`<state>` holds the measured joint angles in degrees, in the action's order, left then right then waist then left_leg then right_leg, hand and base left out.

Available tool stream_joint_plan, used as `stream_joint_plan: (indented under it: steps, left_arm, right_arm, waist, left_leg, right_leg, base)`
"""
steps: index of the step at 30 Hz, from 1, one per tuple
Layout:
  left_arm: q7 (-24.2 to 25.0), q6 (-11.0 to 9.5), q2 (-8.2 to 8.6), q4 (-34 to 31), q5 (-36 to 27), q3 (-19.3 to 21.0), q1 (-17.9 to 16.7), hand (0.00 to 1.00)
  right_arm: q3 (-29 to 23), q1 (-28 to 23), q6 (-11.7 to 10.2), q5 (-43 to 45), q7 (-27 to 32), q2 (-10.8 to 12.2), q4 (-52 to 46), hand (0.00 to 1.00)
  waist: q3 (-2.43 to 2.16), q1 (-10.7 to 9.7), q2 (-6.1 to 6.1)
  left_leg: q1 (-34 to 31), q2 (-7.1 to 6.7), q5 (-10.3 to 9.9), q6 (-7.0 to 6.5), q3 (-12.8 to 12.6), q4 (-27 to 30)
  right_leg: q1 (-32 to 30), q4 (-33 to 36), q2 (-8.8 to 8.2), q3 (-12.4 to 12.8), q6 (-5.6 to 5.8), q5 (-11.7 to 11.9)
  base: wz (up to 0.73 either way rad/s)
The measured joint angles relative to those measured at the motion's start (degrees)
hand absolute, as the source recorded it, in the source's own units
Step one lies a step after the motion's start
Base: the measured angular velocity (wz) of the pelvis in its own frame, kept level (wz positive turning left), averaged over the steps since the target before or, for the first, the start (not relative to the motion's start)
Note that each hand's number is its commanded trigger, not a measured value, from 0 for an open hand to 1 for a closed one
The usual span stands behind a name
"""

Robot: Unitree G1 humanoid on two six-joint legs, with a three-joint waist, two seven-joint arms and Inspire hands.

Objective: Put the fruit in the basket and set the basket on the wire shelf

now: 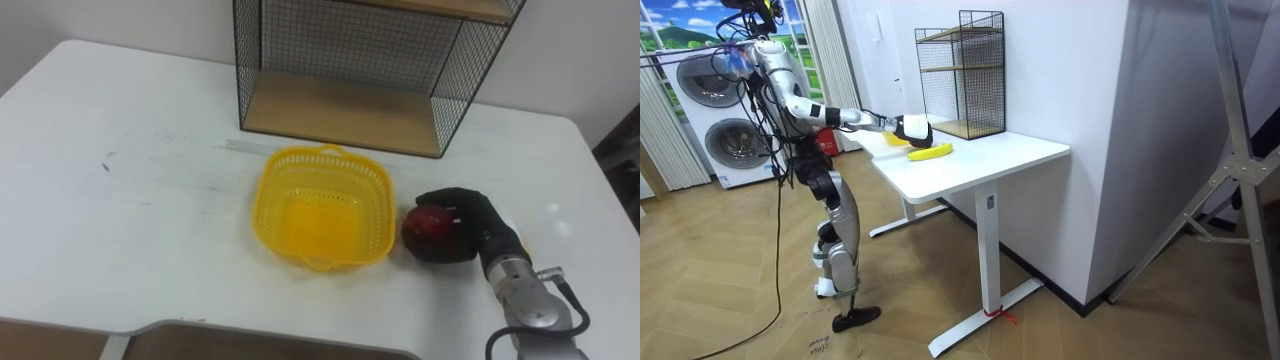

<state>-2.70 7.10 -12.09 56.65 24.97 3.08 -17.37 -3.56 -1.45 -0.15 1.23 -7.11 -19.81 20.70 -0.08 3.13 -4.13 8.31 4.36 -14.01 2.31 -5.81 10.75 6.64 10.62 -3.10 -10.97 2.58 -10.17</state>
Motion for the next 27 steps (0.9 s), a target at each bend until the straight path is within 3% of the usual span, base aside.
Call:
stream_joint_plan:
  steps: [6, 13, 18, 27]
  left_arm:
    - [-0.01, -0.04, 1.01, 0.22, -0.01, 0.03, -0.69, 0.00]
    - [-0.06, -1.09, 1.77, 0.59, -0.02, 1.27, -1.41, 0.00]
    - [-0.32, -1.29, 1.95, 0.67, 0.01, 1.31, -1.25, 0.00]
    - [-0.35, -1.27, 2.24, 0.79, -0.02, 1.23, -0.34, 0.00]
  right_arm:
    - [-0.13, -0.32, 0.22, -0.94, 1.10, 0.09, -2.02, 1.00]
    - [-1.38, -2.20, 0.37, -2.13, 2.25, 0.13, -11.59, 1.00]
    - [-2.84, -2.39, 0.20, -3.57, 3.34, 0.33, -18.23, 1.00]
    - [-3.95, -2.56, 0.21, -3.55, 3.23, 0.46, -24.88, 1.00]
  waist:
    - [-0.20, -1.12, 1.64]
    - [0.10, -1.29, 0.88]
    - [-0.35, -1.46, -0.01]
    - [0.00, -1.46, 0.59]
  left_leg:
    - [0.28, 0.01, 0.00, 0.00, -0.61, -0.23]
    - [0.06, 0.00, 0.02, -0.02, -2.19, -0.33]
    - [0.30, 0.01, 0.02, -0.02, -2.37, -0.31]
    - [0.25, 0.06, 0.01, -0.02, -2.02, -0.48]
  right_leg:
    - [-0.27, 0.19, 0.08, 0.73, 0.00, 0.00]
    - [-1.75, 1.10, 0.12, 2.39, 0.10, -0.07]
    - [-1.52, 1.08, 0.14, 2.56, 0.10, -0.06]
    - [-1.44, 1.15, 0.12, 2.06, 0.02, -0.01]
  base:
    - [-0.05]
    - [-0.12]
    - [-0.02]
    - [0.00]
